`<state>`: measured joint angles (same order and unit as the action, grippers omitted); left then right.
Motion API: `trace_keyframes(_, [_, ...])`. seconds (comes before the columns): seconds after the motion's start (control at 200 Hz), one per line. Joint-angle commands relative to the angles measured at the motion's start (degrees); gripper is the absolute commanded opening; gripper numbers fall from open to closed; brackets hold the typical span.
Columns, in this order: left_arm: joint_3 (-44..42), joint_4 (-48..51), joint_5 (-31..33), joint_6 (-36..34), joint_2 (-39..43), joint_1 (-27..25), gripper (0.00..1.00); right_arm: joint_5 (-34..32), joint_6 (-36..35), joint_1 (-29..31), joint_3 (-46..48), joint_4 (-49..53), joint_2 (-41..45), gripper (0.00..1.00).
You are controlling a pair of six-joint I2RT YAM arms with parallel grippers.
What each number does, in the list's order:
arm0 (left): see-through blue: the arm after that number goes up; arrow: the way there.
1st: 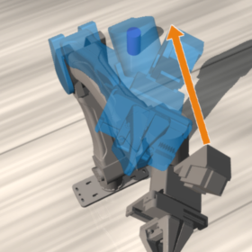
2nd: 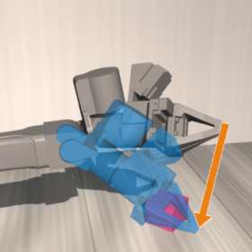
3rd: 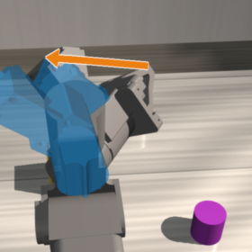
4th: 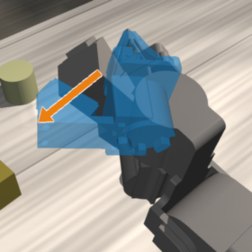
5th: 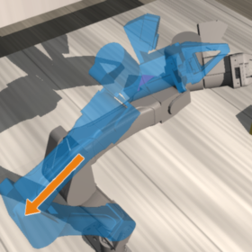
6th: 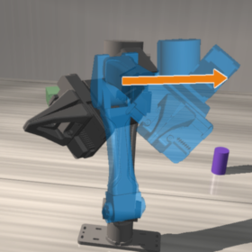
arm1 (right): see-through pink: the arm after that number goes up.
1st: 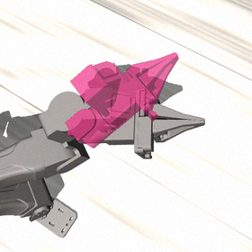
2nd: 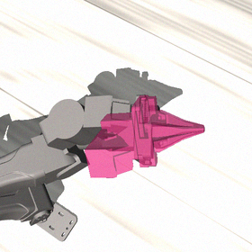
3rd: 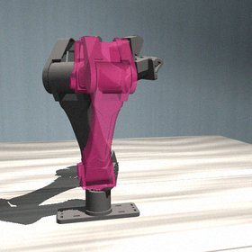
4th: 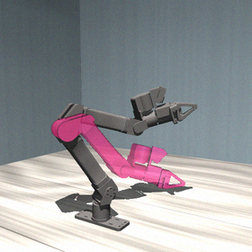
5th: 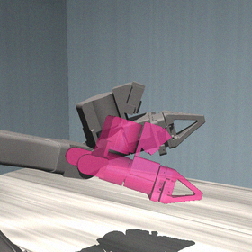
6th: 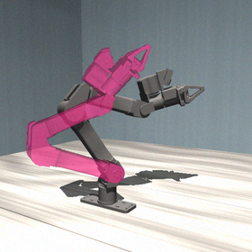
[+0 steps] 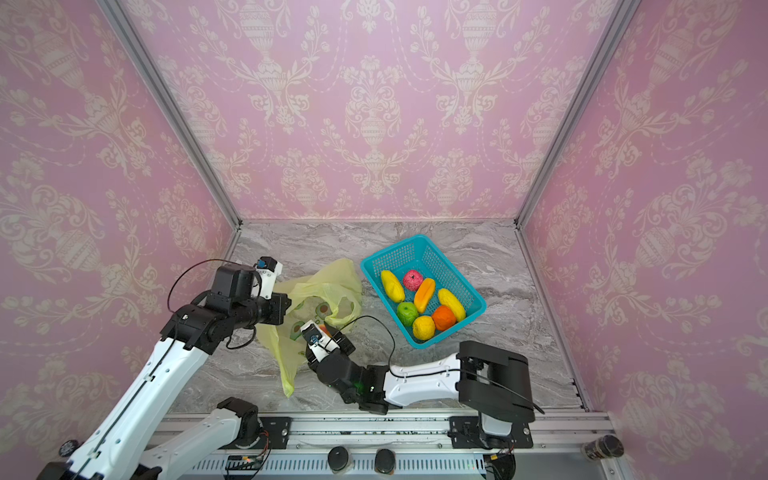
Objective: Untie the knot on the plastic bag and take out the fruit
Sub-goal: 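Lift the yellow-red fruit out of the bag toward the teal basket, then lower the yellow-red fruit into the teal basket and open the right gripper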
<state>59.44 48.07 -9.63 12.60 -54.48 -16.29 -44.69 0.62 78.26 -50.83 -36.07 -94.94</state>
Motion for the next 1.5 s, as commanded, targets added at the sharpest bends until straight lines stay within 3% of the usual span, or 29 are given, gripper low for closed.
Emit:
trace_keyframes(0.0, [0.47, 1.70, 1.53, -0.03, 0.33, 0.46, 0.00, -5.37, -2.29, -0.88, 3.11, -1.89, 6.63, 0.27])
trace_keyframes(0.13, [0.50, 1.74, 1.38, -0.11, 0.17, 0.41, 0.00, -8.88, -0.75, -3.20, 7.67, 0.54, 15.22, 0.28])
trace_keyframes(0.215, [0.50, 1.76, 1.17, -0.09, 0.09, 0.41, 0.00, -8.53, 5.14, -8.13, 9.48, 8.20, 21.12, 0.28])
trace_keyframes(0.44, [0.40, 1.74, 1.37, -0.03, 0.07, 0.46, 0.00, 9.82, 25.39, -31.28, 8.49, 32.58, 28.37, 0.26])
trace_keyframes(0.761, [0.41, 1.75, 1.47, -0.03, -0.17, 0.43, 0.00, 13.21, 25.91, -41.30, -3.59, 43.61, 13.09, 0.25])
trace_keyframes(1.001, [0.41, 1.75, 0.94, -0.04, -0.36, 0.56, 0.00, 13.85, 25.85, -46.50, -18.37, 51.02, -3.35, 0.17])
trace_keyframes(1.171, [0.32, 1.69, 1.30, -0.03, -0.19, 0.55, 0.00, 13.57, 27.47, -49.99, -23.70, 53.29, -9.88, 0.15])
trace_keyframes(1.416, [0.49, 1.84, 1.47, -0.04, -0.87, 0.61, 0.00, 14.84, 27.83, -52.88, -27.72, 54.88, -15.55, 0.23])
trace_keyframes(1.496, [0.50, 1.83, 1.75, -0.08, -0.98, 0.68, 0.00, 15.42, 28.03, -52.94, -27.67, 54.41, -15.86, 0.34])
